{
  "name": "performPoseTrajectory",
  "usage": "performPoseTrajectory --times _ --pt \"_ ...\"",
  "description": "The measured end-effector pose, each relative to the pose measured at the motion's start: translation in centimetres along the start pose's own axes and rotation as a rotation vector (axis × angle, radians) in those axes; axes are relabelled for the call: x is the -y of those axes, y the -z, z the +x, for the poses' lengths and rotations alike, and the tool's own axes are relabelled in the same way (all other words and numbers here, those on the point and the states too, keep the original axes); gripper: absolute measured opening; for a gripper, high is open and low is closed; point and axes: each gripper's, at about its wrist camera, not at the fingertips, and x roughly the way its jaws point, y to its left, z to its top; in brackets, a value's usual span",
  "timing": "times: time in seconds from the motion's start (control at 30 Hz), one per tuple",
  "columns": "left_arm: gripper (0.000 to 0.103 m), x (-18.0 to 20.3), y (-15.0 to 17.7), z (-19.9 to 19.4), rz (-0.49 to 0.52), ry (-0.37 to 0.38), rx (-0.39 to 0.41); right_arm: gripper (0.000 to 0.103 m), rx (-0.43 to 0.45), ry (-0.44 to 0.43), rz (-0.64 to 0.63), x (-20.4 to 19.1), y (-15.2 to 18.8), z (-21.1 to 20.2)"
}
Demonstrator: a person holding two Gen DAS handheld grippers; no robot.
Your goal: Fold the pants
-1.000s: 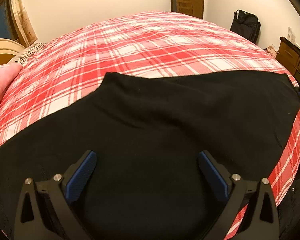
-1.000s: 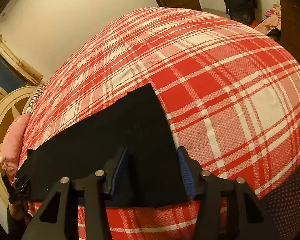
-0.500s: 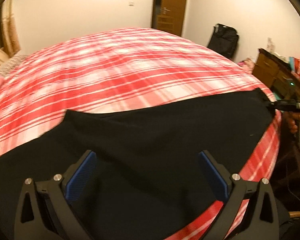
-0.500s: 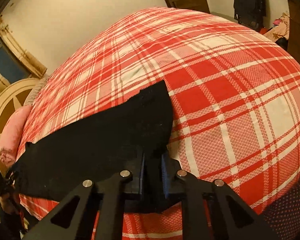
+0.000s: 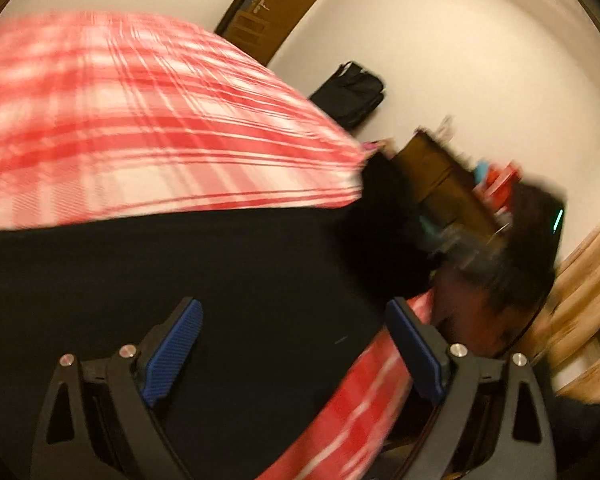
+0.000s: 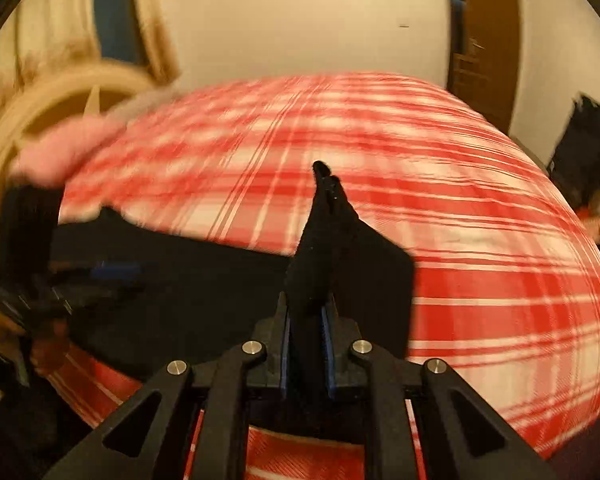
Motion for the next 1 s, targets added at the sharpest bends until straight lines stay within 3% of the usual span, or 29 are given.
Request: performPoseTrajectory --times 0.1,0.23,0.33,0.43,0.47,0.6,0.73,0.83,0.9,1.0 --pt "0.095 0.2 -0.8 2.3 -0.079 0.092 -0.028 0.013 -0.045 -0.021 -0.016 -1.4 1.0 2.8" --pt "0.095 1.4 -1.8 4.9 -0.08 0.13 -0.035 0.013 -0.05 -0.014 -0.05 -2.0 1.9 3.1" --pt "0.095 2.1 -2.6 7.4 -0.098 0.17 -0.083 0.018 -0.074 -0.049 -0.079 -2.2 2.6 3.6" --pt "0.094 3.2 -2.8 8.8 -0.066 0.159 -0.106 0.057 -0.085 -0.055 -0.141 -2.5 3.8 3.0" --pt "0.094 3.5 -2.8 9.0 -0.067 0.159 -0.112 0.061 -0.081 -0.06 -0.16 -2.4 4.4 2.2" --pt "0.09 4.3 -2.3 9.6 -0.064 0.174 -0.144 0.061 -0.037 -0.098 -0.112 -0.3 6.4 -0.8" --pt "0.081 5.2 -1.7 10.0 0.0 0.075 -0.15 0.061 0.009 -0.129 -0.031 2.0 7.5 -2.3" --pt "0.064 5.0 -2.0 10.2 -0.022 0.038 -0.151 0.061 0.035 -0.146 -0.004 2.2 7.4 -2.7" --pt "0.036 4.5 -2.1 10.2 -0.032 0.021 -0.16 0.061 0.047 -0.16 -0.013 1.9 7.4 -2.9" --pt "0.009 3.6 -1.9 9.6 -0.03 0.0 -0.163 0.061 0.064 -0.153 -0.028 1.3 7.5 -3.0"
